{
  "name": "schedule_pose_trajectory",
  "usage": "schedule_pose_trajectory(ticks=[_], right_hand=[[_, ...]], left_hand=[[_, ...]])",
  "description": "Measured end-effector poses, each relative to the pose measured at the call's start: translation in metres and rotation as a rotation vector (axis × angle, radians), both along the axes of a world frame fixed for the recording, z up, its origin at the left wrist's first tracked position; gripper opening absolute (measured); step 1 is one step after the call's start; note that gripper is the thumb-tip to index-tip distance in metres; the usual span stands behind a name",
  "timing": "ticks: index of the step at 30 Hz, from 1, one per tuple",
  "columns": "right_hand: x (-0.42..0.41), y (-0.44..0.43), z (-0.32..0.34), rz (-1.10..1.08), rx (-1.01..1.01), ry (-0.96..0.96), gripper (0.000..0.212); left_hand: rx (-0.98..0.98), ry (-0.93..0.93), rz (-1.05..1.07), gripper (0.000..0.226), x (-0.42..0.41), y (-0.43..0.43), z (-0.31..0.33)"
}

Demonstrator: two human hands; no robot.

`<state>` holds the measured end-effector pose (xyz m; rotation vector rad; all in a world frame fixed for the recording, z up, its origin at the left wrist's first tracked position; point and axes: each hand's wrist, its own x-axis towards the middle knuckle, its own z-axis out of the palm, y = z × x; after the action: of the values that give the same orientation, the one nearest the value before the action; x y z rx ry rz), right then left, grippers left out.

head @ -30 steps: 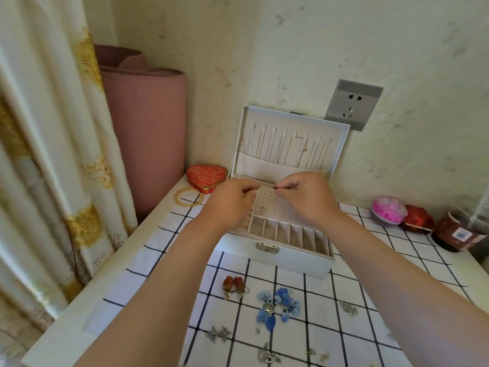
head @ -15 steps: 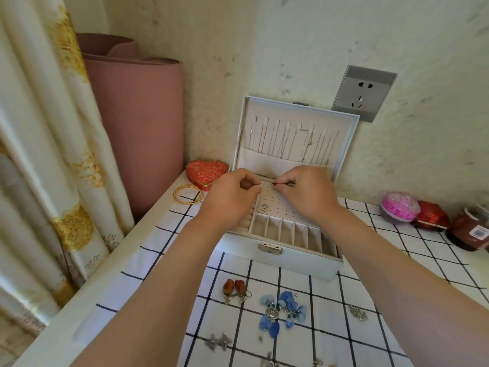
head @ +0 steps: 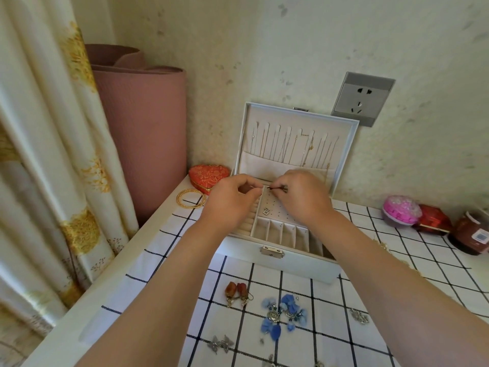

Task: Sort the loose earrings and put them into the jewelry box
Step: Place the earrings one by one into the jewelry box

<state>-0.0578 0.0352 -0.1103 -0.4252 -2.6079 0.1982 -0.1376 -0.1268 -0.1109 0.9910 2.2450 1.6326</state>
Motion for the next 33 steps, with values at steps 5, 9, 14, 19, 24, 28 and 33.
schedule_pose_trajectory(ticks=[5,9,14,19,24,28,33], right_hand=[[-0.001,0.005,0.011,0.045,-0.108,-0.152,0.018],[0.005,0.007,0.015,0.037,-0.289,-0.131,0.036],[0.019,0.005,0.031,0.12,-0.388,-0.048,0.04],[0.032,-0.009,0.046,0.266,-0.618,0.034,0.032],[0.045,-0.011,0.05,0.255,-0.724,0.121,0.015],[0.049,-0.011,0.047,0.242,-0.829,0.134,0.016],[0.047,-0.014,0.046,0.277,-0.848,0.202,0.018]], left_hand=[[0.024,-0.045,0.008,0.003,0.002,0.001,0.002],[0.073,-0.109,-0.003,0.003,0.002,0.002,0.005],[0.18,-0.268,0.002,0.007,0.01,0.007,0.014],[0.201,-0.479,-0.04,0.014,0.022,0.01,0.026],[0.155,-0.49,-0.105,0.017,0.029,0.008,0.031],[0.116,-0.496,-0.145,0.02,0.029,0.007,0.031],[0.136,-0.578,-0.164,0.018,0.027,0.011,0.029]])
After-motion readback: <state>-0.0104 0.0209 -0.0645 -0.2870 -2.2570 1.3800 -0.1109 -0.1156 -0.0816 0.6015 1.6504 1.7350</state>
